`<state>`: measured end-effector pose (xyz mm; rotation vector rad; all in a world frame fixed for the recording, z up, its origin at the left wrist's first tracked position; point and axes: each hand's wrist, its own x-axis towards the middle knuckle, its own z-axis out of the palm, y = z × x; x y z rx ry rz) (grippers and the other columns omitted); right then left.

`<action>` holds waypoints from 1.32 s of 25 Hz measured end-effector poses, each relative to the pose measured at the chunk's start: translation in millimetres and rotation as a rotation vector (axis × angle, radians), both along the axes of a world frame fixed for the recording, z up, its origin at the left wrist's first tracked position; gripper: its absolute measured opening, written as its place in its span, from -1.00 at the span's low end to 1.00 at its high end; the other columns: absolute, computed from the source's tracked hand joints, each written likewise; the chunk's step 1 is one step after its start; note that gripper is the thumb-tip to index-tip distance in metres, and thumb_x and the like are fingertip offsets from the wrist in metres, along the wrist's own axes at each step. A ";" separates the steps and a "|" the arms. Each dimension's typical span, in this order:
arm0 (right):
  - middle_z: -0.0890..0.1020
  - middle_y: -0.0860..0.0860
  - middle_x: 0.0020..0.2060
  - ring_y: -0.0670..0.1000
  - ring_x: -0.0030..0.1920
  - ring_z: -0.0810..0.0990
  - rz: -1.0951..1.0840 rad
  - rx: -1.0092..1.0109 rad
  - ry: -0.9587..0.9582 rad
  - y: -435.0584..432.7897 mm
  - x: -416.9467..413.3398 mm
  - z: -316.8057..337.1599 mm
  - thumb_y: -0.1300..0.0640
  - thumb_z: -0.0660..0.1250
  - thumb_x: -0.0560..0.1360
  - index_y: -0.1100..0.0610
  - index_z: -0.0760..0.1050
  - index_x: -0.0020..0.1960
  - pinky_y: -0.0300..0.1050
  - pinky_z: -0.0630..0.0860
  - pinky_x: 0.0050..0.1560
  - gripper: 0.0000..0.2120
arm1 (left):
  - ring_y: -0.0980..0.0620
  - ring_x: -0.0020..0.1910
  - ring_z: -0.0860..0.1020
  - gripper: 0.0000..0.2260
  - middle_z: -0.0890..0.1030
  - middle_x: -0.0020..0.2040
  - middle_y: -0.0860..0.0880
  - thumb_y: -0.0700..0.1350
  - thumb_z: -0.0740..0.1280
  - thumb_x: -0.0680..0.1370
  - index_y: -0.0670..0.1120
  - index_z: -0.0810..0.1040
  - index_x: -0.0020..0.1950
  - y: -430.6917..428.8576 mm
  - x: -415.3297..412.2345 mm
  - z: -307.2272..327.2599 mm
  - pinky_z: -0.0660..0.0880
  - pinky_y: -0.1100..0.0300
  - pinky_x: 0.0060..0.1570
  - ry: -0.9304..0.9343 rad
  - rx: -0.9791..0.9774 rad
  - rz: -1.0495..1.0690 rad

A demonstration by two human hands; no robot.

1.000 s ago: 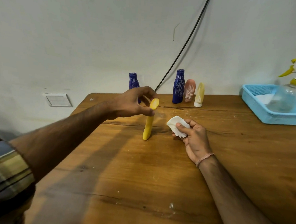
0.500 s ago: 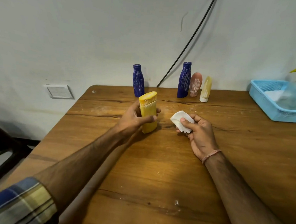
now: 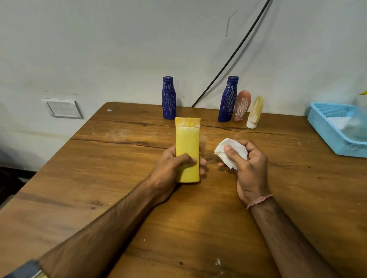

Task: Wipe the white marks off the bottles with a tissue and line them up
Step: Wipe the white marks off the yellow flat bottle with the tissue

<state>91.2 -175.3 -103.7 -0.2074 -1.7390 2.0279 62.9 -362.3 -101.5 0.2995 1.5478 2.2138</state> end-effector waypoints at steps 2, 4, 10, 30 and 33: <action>0.69 0.10 0.01 0.09 -0.04 0.73 -0.069 0.189 0.077 -5.6 5.3 4.5 0.24 0.48 0.52 0.13 0.60 0.05 -0.10 0.68 -0.27 -0.87 | -0.14 -0.21 0.62 -0.57 0.66 -0.11 -0.23 -0.27 0.30 0.45 -0.26 0.41 0.32 -2.6 7.0 -1.0 0.60 -0.05 -0.14 0.002 0.049 -0.067; 0.68 0.03 -0.04 0.00 -0.06 0.69 -0.201 0.518 0.246 -11.2 13.1 12.6 0.21 0.49 0.52 0.16 0.61 0.05 -0.21 0.64 -0.21 -0.87 | -0.15 -0.24 0.61 -0.57 0.64 -0.13 -0.24 -0.28 0.28 0.43 -0.25 0.41 0.31 -5.3 9.3 -1.2 0.60 -0.01 -0.22 0.010 0.098 -0.102; 0.67 0.18 -0.10 0.02 -0.10 0.62 -0.335 1.109 0.577 -16.3 18.0 21.0 0.38 0.48 0.45 0.32 0.65 -0.01 -0.33 0.53 -0.07 -0.87 | -0.21 -0.19 0.55 -0.54 0.58 -0.11 -0.31 0.06 0.21 0.61 -0.24 0.47 0.35 -1.6 7.1 -5.4 0.50 -0.08 -0.07 -0.066 0.252 -0.174; 0.64 0.13 -0.08 0.10 -0.10 0.59 -0.022 1.258 0.464 -14.0 28.6 2.5 0.21 0.46 0.41 0.24 0.71 0.08 0.05 0.57 -0.19 -0.74 | -0.12 0.02 0.64 -0.51 0.66 0.11 -0.21 0.11 0.11 0.67 -0.23 0.51 0.38 8.5 9.6 -1.7 0.60 -0.03 0.07 -0.209 0.281 -0.032; 0.65 0.13 -0.11 0.08 -0.09 0.58 0.057 1.326 0.523 -24.0 33.4 -2.4 0.20 0.48 0.38 0.23 0.71 0.06 0.00 0.52 -0.13 -0.74 | -0.17 0.10 0.62 -0.52 0.65 0.15 -0.24 0.09 0.11 0.66 -0.23 0.55 0.33 9.2 11.9 -0.5 0.57 -0.05 0.19 -0.214 0.290 -0.029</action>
